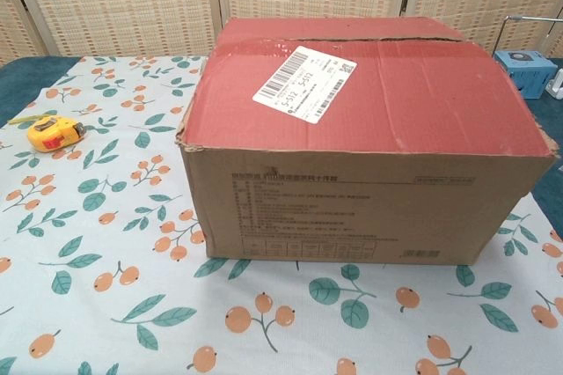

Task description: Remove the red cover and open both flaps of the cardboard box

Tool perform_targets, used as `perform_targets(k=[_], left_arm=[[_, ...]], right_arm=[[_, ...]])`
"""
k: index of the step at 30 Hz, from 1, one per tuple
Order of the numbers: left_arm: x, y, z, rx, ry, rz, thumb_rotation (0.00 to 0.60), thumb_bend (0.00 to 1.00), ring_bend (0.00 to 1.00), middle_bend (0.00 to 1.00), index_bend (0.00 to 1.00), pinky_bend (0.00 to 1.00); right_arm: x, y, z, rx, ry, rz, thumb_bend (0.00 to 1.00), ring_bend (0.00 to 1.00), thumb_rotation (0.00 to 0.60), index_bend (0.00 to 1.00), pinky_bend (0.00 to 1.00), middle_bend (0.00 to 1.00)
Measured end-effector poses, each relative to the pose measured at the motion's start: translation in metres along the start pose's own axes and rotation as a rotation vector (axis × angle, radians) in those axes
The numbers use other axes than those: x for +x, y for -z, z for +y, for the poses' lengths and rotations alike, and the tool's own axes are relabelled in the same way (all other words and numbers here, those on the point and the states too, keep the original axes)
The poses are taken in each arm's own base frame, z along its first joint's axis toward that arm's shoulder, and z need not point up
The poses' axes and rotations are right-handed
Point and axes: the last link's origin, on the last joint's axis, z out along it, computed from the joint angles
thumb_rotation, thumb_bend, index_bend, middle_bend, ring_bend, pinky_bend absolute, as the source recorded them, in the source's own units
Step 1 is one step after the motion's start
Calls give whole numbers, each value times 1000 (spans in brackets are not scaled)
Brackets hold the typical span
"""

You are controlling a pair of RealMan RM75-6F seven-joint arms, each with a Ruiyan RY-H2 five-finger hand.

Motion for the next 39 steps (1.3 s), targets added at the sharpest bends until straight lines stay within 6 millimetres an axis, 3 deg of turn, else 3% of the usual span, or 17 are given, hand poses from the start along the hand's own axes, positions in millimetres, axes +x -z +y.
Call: perform_targets(k=[12, 20, 28, 39], left_arm=[[2, 1, 5, -45, 26, 19, 600, 381, 0, 0, 0, 0], [1, 5, 0, -35, 42, -6, 600, 381, 0, 0, 0, 0], [7, 12, 2, -70, 80, 8, 600, 381, 0, 0, 0, 0], [8, 10, -7, -34, 126, -32, 600, 381, 0, 0, 17, 0]], right_arm=[[-4, -10, -10, 61, -28, 11, 307, 0, 600, 0, 0, 0], [13, -37, -41, 158, -12, -31, 308, 0, 600, 0, 0, 0], [58, -90, -93, 336, -51, -67, 383, 0, 600, 0, 0, 0], [68, -162, -150, 376, -8, -122, 387, 0, 600, 0, 0, 0]])
